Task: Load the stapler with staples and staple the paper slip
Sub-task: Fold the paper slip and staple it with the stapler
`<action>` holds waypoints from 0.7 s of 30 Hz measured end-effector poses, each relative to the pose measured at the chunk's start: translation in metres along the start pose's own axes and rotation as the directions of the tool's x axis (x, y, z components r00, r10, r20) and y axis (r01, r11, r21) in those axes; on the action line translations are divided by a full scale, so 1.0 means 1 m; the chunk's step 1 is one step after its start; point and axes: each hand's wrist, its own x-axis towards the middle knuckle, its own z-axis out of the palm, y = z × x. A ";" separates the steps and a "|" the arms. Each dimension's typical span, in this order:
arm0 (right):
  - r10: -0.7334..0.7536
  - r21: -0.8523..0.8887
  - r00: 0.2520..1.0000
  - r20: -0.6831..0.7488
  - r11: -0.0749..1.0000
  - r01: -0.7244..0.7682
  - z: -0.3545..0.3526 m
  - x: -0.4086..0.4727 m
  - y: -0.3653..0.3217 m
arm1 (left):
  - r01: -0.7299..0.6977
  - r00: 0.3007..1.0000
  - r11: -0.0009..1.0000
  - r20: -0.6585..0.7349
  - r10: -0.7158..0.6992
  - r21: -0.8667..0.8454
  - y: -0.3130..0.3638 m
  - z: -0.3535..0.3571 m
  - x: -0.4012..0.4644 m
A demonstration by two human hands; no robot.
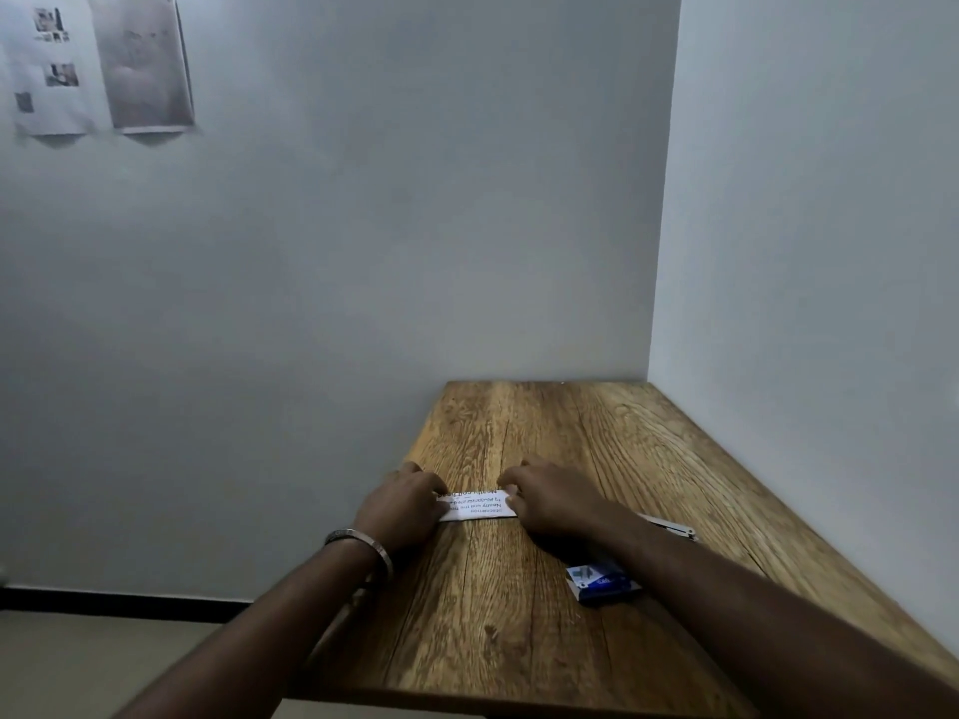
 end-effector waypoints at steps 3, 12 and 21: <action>-0.001 0.002 1.000 0.010 1.000 0.001 0.002 0.002 0.000 | 0.000 0.998 1.000 0.056 0.000 -0.004 0.000 -0.003 0.005; -0.137 -0.061 0.976 -0.171 0.990 0.128 -0.006 -0.013 -0.019 | -0.006 0.996 1.000 -0.093 0.007 0.016 0.009 -0.001 -0.004; -0.200 -0.345 0.964 0.176 0.905 0.251 -0.021 -0.019 -0.042 | -0.156 0.945 0.903 -0.206 0.254 0.400 0.028 0.000 -0.019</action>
